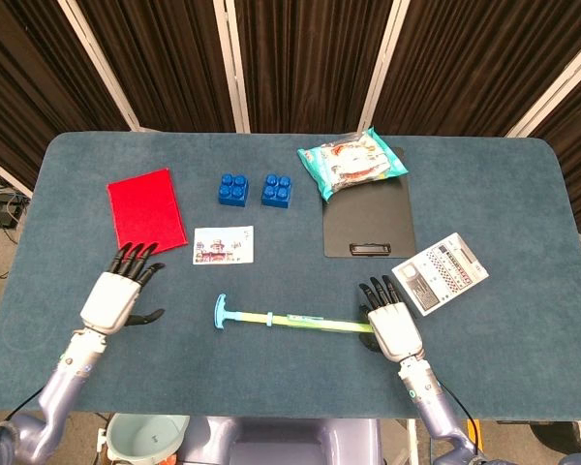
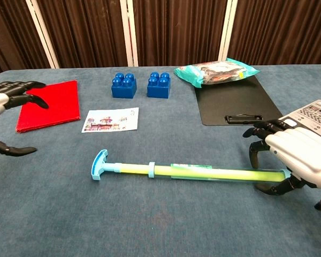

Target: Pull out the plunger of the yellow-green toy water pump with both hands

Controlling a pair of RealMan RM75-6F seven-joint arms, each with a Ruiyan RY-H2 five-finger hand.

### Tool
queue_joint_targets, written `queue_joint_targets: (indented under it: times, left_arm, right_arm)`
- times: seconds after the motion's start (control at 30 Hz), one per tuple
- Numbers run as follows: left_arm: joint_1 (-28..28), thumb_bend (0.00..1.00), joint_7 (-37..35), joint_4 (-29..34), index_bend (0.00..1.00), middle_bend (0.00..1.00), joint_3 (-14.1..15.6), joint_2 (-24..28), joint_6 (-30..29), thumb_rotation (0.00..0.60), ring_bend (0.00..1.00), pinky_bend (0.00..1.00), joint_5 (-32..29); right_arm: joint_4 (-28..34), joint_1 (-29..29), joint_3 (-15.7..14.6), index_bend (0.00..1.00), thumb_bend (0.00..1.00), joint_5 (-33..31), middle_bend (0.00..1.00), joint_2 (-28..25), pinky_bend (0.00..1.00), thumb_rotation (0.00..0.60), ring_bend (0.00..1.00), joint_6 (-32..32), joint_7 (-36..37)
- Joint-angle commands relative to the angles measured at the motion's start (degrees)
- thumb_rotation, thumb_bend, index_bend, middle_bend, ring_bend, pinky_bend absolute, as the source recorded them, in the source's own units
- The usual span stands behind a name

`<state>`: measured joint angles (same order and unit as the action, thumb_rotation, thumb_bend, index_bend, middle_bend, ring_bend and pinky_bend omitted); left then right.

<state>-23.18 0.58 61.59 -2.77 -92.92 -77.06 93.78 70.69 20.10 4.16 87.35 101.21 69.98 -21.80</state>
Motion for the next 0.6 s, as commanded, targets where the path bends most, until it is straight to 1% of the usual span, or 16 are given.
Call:
queue_joint_targets:
  times: [0.03, 0.13, 0.2, 0.33, 0.6]
  left_arm:
    - [-2.48, 0.17, -6.44, -5.84, 0.34, 0.0, -0.03, -5.03, -1.52, 0.6, 0.0, 0.02, 2.39]
    - [-3.66, 0.17, -10.03, -7.25, 0.38, 0.0, -0.35, -7.09, -0.86, 0.6, 0.0, 0.02, 2.19]
    - [-4.83, 0.17, -11.86, -7.4, 0.41, 0.0, -0.46, -8.01, 0.85, 0.6, 0.0, 0.02, 1.81]
    - [-7.32, 0.17, -10.71, -7.27, 0.42, 0.0, -0.86, -8.88, 3.41, 0.6, 0.0, 0.02, 1.86]
    - [-10.84, 0.17, -9.18, -3.57, 0.43, 0.0, -1.5, -9.45, 9.96, 0.6, 0.0, 0.02, -0.27]
  right_arm:
    - [0.28, -0.04, -0.28, 0.85, 0.43, 0.08, 0.17, -0.06, 0.01, 0.6, 0.07, 0.24, -0.42]
    - [0.0, -0.05, -0.28, 0.85, 0.43, 0.28, 0.17, 0.13, 0.01, 0.6, 0.07, 0.9, -0.91]
    - [0.05, -0.04, -0.18, 0.85, 0.42, 0.04, 0.17, 0.24, 0.01, 0.6, 0.07, 0.99, -0.54]
    - [0.63, 0.14, -0.33, 0.85, 0.41, 0.29, 0.17, -0.1, 0.01, 0.6, 0.08, 1.2, 0.0]
    - [3.49, 0.59, 0.13, 0.85, 0.42, 0.44, 0.18, -1.59, 0.02, 0.6, 0.08, 1.81, 1.37]
